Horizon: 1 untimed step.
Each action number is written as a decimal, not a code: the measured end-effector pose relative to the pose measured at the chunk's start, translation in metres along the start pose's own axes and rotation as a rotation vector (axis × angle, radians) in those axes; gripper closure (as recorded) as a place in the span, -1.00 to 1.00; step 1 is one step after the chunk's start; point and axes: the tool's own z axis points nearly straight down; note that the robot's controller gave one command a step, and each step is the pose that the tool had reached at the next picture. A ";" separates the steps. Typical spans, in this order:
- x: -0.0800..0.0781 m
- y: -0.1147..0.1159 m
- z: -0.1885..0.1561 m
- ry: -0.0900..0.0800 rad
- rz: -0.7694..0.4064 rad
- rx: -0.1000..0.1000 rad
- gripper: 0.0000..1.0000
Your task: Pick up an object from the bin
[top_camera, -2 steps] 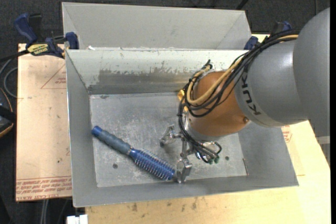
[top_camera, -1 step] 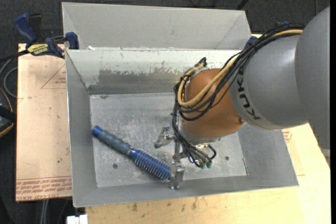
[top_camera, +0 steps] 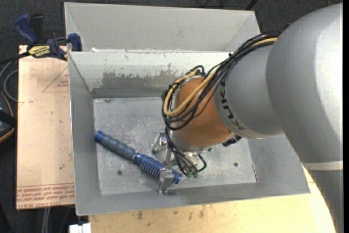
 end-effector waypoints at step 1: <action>0.001 -0.001 0.001 0.002 0.004 0.000 1.00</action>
Offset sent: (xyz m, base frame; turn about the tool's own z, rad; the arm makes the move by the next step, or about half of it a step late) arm 0.0000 0.0000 0.0000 0.0000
